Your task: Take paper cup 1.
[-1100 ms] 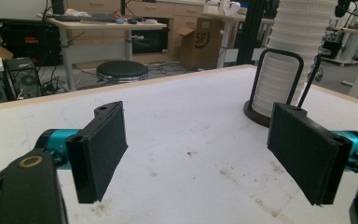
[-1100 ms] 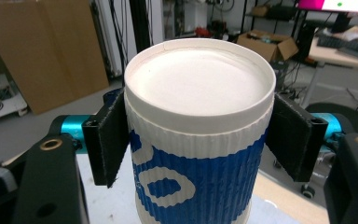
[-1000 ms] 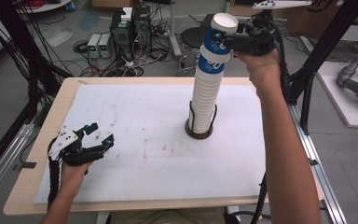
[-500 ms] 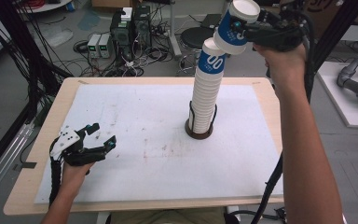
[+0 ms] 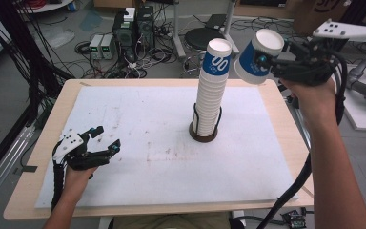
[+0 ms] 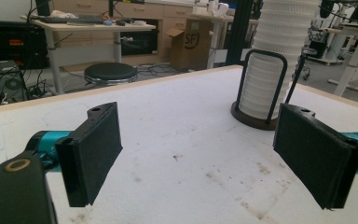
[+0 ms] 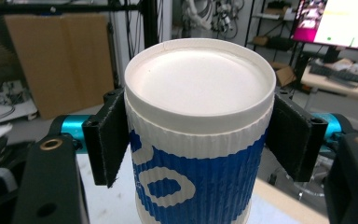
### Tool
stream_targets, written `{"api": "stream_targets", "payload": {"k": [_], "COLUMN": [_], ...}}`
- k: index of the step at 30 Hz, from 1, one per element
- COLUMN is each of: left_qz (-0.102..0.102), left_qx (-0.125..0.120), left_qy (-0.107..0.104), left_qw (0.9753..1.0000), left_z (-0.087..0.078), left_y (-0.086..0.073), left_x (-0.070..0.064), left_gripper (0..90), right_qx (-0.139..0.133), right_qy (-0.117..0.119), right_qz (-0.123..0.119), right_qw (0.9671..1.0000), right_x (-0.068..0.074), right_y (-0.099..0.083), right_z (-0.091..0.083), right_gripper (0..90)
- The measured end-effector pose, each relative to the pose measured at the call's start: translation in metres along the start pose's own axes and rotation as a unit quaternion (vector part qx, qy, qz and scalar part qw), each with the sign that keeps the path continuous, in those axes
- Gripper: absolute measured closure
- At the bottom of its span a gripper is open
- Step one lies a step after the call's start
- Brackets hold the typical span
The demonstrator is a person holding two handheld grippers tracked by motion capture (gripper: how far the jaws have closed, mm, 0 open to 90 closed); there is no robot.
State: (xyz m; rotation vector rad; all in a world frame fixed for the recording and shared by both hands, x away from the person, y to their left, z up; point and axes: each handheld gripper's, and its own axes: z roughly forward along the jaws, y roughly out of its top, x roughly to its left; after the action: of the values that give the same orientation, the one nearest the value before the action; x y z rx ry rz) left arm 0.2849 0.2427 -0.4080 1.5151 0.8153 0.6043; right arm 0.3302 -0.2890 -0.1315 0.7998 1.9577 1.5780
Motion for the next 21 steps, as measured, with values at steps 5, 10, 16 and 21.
{"api": "stream_targets", "payload": {"k": [5, 10, 16, 21], "left_qz": [0.002, 0.002, 0.003, 0.006], "left_qx": [0.002, 0.000, -0.005, -0.005], "left_qy": [-0.004, -0.008, -0.015, -0.020], "left_qw": [1.0000, 1.0000, 0.9999, 0.9998], "left_z": [0.001, 0.002, 0.001, 0.003], "left_y": [0.000, 0.000, 0.001, 0.001], "left_x": [-0.001, -0.002, -0.002, -0.005], "left_gripper": [15.1, 15.1, 15.1, 15.2], "right_qx": [0.026, 0.037, 0.049, 0.054], "right_qy": [0.014, 0.031, 0.051, 0.064], "right_qz": [0.004, 0.016, 0.026, 0.033], "right_qw": [0.9996, 0.9987, 0.9971, 0.9960], "right_x": [0.002, 0.003, 0.005, 0.009], "right_y": [-0.030, -0.057, -0.104, -0.140], "right_z": [0.000, 0.005, 0.016, 0.025], "right_gripper": [28.4, 28.3, 28.4, 28.4]}}
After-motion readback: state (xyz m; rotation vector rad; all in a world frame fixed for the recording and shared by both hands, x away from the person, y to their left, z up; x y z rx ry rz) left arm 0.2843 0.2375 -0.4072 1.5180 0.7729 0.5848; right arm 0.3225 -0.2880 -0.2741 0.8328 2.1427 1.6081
